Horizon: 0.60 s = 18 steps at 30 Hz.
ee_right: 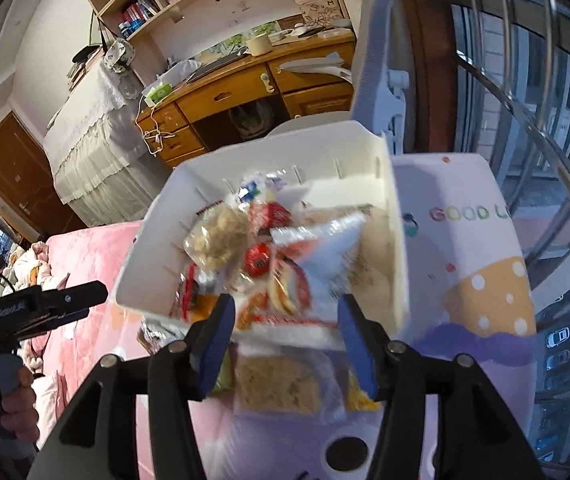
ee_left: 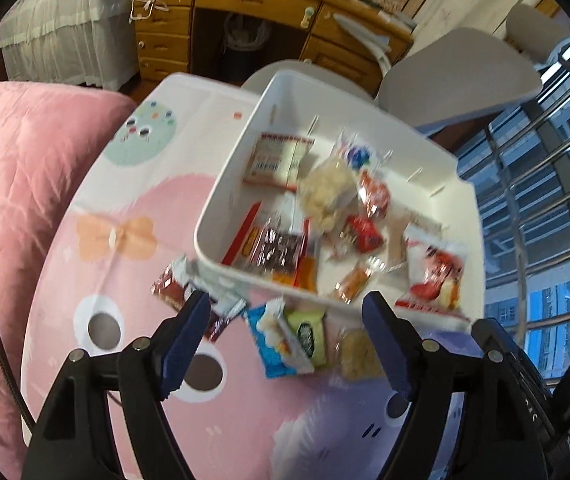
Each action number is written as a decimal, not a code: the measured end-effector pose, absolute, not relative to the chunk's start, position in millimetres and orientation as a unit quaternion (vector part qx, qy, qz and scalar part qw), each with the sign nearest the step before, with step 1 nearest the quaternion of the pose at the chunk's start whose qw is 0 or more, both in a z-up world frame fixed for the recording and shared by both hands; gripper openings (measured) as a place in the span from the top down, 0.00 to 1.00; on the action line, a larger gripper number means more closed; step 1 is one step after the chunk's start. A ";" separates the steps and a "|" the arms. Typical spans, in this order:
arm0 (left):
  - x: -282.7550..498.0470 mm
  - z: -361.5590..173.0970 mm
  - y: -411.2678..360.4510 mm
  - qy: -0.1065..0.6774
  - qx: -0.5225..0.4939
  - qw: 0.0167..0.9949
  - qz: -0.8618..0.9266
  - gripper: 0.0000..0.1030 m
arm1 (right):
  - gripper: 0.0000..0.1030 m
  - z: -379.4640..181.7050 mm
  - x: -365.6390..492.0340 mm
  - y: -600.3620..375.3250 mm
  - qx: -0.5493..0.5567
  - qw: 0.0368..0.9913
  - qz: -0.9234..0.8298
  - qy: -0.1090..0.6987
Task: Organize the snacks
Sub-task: 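Withdraw both tools from the tray toward the remaining snacks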
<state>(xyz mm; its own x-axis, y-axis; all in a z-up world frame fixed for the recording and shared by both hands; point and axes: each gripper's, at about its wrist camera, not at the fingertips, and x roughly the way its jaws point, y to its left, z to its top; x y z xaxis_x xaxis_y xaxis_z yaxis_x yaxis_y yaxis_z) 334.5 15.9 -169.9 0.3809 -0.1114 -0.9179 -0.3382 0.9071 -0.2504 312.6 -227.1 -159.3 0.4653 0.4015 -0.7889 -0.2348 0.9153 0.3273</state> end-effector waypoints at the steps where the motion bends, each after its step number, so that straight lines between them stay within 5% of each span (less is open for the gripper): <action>1: 331.9 -173.5 14.0 0.555 -0.204 0.803 0.073 0.25 | 0.45 -162.9 308.3 -231.6 0.086 0.851 0.187 0.484; 18: 315.2 -239.4 -2.2 0.602 -0.204 0.763 0.113 0.25 | 0.41 -220.4 277.6 -253.2 -0.002 0.863 0.189 0.468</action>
<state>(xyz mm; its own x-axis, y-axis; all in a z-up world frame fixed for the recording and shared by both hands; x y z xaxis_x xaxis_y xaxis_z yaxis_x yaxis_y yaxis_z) 315.2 -2.2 -239.4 0.2490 -0.0732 -0.9657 -0.4192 0.8907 -0.1756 277.6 -253.2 -220.4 0.4896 0.3243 -0.8094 -0.3288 0.9284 0.1731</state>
